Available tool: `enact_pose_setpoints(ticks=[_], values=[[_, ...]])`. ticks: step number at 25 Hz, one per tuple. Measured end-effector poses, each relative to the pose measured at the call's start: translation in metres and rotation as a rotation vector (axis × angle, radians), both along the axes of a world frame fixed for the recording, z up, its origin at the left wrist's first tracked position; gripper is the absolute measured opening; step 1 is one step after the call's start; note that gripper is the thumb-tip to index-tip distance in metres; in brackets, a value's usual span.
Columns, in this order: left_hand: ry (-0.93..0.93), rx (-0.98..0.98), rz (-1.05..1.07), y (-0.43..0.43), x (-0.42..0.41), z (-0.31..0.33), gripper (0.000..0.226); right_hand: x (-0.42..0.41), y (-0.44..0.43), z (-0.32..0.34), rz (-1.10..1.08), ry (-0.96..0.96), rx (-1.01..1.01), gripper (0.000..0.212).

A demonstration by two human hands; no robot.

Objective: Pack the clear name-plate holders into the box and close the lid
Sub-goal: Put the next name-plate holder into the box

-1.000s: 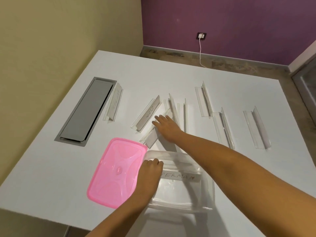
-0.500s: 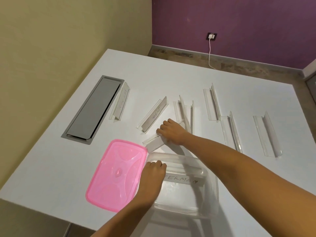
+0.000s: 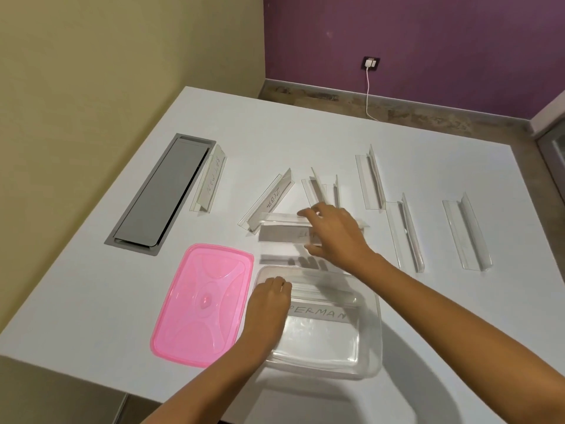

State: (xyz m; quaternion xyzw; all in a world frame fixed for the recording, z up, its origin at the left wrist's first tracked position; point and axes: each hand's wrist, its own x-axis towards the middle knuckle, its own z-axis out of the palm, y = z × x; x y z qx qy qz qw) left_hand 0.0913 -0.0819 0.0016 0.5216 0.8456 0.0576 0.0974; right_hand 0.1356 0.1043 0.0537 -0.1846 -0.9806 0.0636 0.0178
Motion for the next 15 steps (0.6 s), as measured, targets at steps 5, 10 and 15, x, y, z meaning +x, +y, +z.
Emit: enact_pose_setpoints(ticks=[5, 10, 15], values=[[-0.273, 0.279, 0.300, -0.016, -0.004, 0.024, 0.048, 0.076, -0.047, 0.021, -0.212, -0.006, -0.154, 0.064], [-0.369, 0.419, 0.255, -0.035, -0.013, 0.032, 0.050, 0.093, -0.075, -0.003, -0.178, -0.156, -0.212, 0.065], [-0.174, 0.266, -0.044, -0.032, -0.008, 0.021, 0.037, 0.064, -0.089, -0.039, -0.113, -0.241, -0.192, 0.062]])
